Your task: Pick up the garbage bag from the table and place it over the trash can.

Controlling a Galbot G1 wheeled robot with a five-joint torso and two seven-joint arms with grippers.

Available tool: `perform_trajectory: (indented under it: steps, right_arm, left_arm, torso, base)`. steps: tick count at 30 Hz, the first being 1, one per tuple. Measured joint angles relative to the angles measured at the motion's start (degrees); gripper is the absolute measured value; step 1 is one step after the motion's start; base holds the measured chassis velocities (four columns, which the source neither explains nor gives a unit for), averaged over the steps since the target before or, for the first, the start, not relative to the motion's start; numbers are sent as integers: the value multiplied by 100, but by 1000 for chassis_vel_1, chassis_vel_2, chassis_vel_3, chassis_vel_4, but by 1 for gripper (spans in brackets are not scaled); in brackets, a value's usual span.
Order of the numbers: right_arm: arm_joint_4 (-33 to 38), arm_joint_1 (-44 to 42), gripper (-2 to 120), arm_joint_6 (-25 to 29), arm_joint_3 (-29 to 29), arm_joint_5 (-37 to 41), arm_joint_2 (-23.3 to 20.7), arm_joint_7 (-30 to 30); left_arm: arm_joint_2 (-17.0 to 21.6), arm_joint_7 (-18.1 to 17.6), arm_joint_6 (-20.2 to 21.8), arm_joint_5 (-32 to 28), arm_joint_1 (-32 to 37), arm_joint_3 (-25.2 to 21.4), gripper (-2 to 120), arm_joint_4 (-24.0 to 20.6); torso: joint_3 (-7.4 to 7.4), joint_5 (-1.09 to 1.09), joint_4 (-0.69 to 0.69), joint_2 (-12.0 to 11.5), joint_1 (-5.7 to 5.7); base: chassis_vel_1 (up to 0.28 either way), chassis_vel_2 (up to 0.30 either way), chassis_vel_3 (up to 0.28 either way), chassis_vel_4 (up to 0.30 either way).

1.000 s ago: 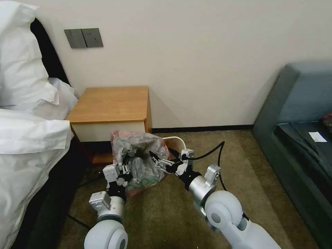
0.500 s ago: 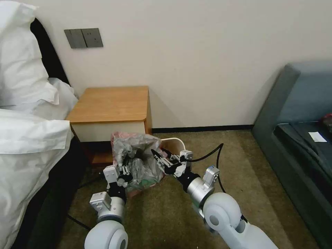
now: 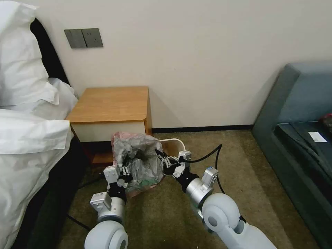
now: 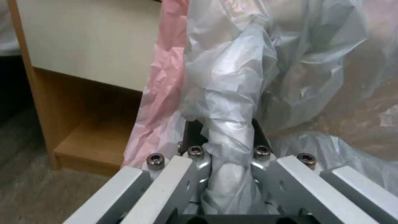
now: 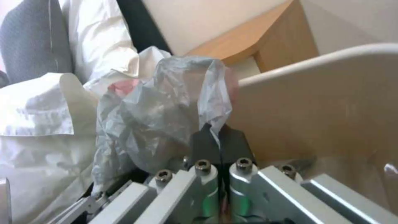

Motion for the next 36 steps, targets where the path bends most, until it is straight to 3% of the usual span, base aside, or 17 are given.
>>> perform_trajectory:
  steps: [36]
  right_arm:
    - [253,-486,0,291,1159,-82,-503,-126]
  left_arm:
    - [-38,-8,-133,-52,130,-89,5,-1]
  torso:
    - [0,0,0,0,0]
  base:
    - [0,0,0,0]
